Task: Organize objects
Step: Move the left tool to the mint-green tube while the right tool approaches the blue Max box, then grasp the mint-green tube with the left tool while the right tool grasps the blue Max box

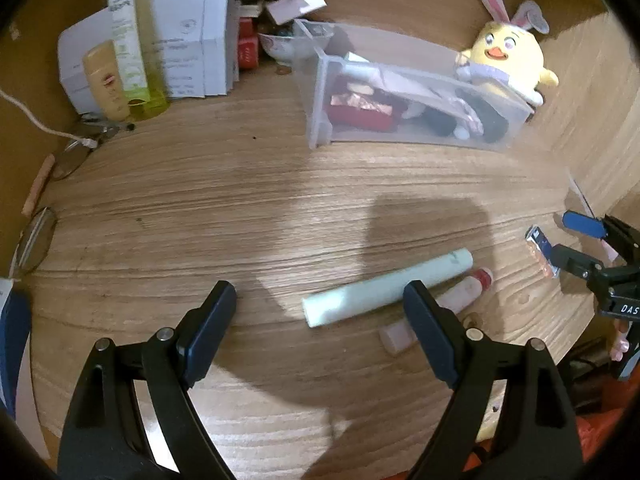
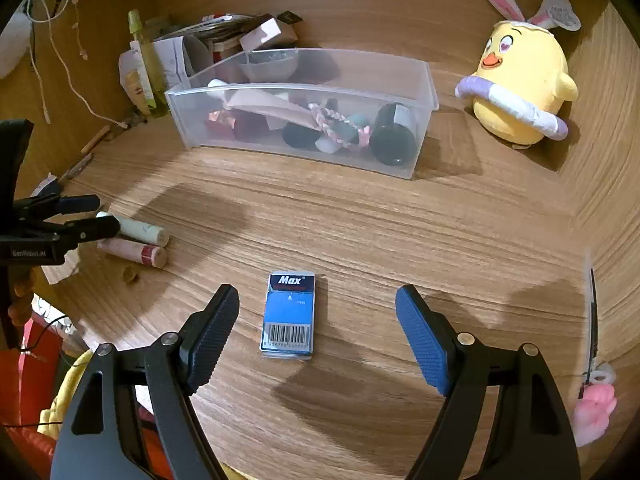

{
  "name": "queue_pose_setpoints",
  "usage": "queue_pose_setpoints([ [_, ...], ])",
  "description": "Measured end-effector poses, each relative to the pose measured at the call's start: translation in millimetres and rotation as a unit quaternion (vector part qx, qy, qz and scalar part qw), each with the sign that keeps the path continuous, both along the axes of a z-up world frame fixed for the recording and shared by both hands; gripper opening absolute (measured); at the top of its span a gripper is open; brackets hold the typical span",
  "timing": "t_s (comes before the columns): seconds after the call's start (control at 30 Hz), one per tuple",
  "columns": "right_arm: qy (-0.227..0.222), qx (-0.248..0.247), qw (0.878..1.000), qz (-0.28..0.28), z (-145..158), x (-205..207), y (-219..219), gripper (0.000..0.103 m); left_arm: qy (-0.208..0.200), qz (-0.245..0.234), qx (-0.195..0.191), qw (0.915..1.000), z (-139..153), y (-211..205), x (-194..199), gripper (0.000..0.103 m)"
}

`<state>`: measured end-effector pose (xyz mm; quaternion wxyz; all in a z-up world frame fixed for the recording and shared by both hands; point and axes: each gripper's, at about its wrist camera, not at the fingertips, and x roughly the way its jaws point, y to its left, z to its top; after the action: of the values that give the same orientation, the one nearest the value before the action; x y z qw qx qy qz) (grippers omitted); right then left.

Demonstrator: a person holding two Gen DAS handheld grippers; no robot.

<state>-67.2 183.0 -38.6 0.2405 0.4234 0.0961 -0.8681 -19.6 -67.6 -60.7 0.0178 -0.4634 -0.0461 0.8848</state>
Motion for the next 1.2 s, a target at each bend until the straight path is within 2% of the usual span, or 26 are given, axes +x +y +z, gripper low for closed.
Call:
queue_pose_setpoints([
  [0.1,-0.005,-0.002,1.0,-0.001,-3.4,-1.1,-1.1,0.078,-0.001,-0.008,-0.016,0.9998,-1.4,4.2,-5.5,0.086],
  [0.23,-0.007,0.001,1.0,0.002,-7.1,-1.4,-4.1,0.077,-0.003,-0.025,-0.018,0.9995,-0.7,7.3,-18.6,0.086],
  [0.47,0.0,0.011,1.0,0.006,-10.9,-0.3,-5.5,0.052,0.005,-0.064,-0.059,0.9962,8.1,20.5,-47.1,0.086],
  [0.6,0.003,0.01,1.0,0.007,-10.6,-0.2,-5.5,0.041,-0.012,-0.095,-0.064,0.9933,1.1,29.4,-65.7,0.086],
  [0.67,0.006,0.011,1.0,0.005,-10.5,0.0,-5.2,0.034,-0.015,-0.097,-0.067,0.993,-4.2,31.6,-70.7,0.084],
  [0.7,0.008,0.011,1.0,0.004,-10.3,-0.2,-5.0,0.032,-0.011,-0.095,-0.057,0.9938,-4.1,30.6,-72.0,0.082],
  [0.77,0.008,0.008,1.0,0.002,-10.2,-1.5,-3.7,0.026,-0.008,-0.094,-0.047,0.9944,-2.3,29.8,-71.7,0.065],
  [0.8,0.008,0.007,1.0,0.002,-10.3,-2.2,-3.3,0.026,-0.005,-0.092,-0.049,0.9946,-0.8,29.2,-71.6,0.061],
  [0.9,0.011,0.007,1.0,0.002,-10.5,-4.7,-4.5,0.025,-0.003,-0.088,-0.05,0.9949,1.6,27.7,-70.6,0.047],
  [0.97,0.013,0.008,1.0,0.003,-10.5,-6.0,-5.5,0.025,-0.002,-0.083,-0.052,0.9952,2.9,26.2,-69.3,0.032],
  [1.07,0.014,0.004,1.0,0.002,-10.3,-7.4,-7.3,0.025,-0.003,-0.071,-0.061,0.9956,3.3,22.9,-66.5,0.019],
  [1.13,0.014,0.001,1.0,0.002,-10.3,-7.3,-7.9,0.025,-0.002,-0.066,-0.064,0.9958,3.2,20.0,-64.4,0.015],
  [1.2,0.014,-0.001,1.0,0.002,-10.1,-8.0,-8.5,0.025,-0.001,-0.058,-0.062,0.9964,3.0,16.0,-61.5,0.015],
])
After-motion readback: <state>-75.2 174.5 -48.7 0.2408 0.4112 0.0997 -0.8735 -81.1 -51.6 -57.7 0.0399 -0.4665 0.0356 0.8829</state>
